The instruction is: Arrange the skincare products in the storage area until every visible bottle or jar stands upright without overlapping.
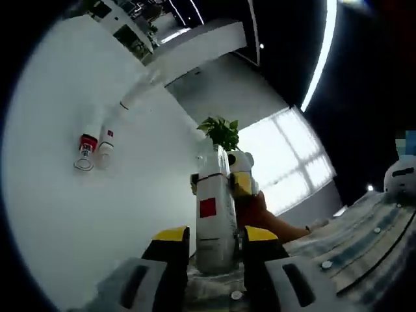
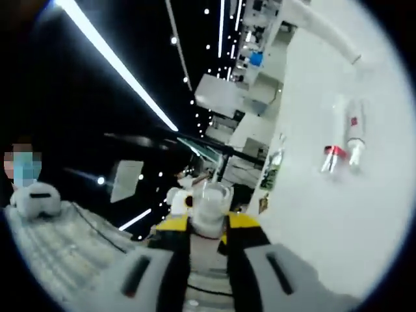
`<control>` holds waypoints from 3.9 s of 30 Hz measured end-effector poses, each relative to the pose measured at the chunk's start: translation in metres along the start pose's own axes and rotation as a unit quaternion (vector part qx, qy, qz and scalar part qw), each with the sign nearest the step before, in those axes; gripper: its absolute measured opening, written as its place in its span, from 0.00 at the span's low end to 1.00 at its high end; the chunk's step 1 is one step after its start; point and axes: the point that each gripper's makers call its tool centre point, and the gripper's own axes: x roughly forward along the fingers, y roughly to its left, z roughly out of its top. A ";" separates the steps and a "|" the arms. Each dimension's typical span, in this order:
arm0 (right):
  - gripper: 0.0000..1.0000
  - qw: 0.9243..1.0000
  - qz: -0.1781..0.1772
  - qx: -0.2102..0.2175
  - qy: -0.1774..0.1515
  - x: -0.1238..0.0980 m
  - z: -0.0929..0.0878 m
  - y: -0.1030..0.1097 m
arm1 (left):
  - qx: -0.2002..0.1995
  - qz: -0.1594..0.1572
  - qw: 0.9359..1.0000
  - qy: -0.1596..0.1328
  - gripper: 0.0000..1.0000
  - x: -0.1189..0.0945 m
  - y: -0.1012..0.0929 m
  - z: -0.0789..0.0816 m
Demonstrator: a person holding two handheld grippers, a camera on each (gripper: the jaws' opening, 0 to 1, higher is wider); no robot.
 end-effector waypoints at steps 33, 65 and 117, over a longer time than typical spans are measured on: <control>0.25 0.979 -0.166 0.069 -0.093 -0.005 0.022 -0.049 | 0.176 0.255 0.950 0.033 0.21 0.007 0.049 0.008; 0.19 0.997 -0.025 -0.063 0.047 0.004 -0.017 0.004 | 0.090 0.050 0.987 0.120 0.28 0.017 0.011 -0.042; 0.20 0.974 -0.095 -0.179 0.105 0.036 -0.012 0.002 | 0.240 0.168 0.954 0.071 0.23 -0.003 0.036 -0.012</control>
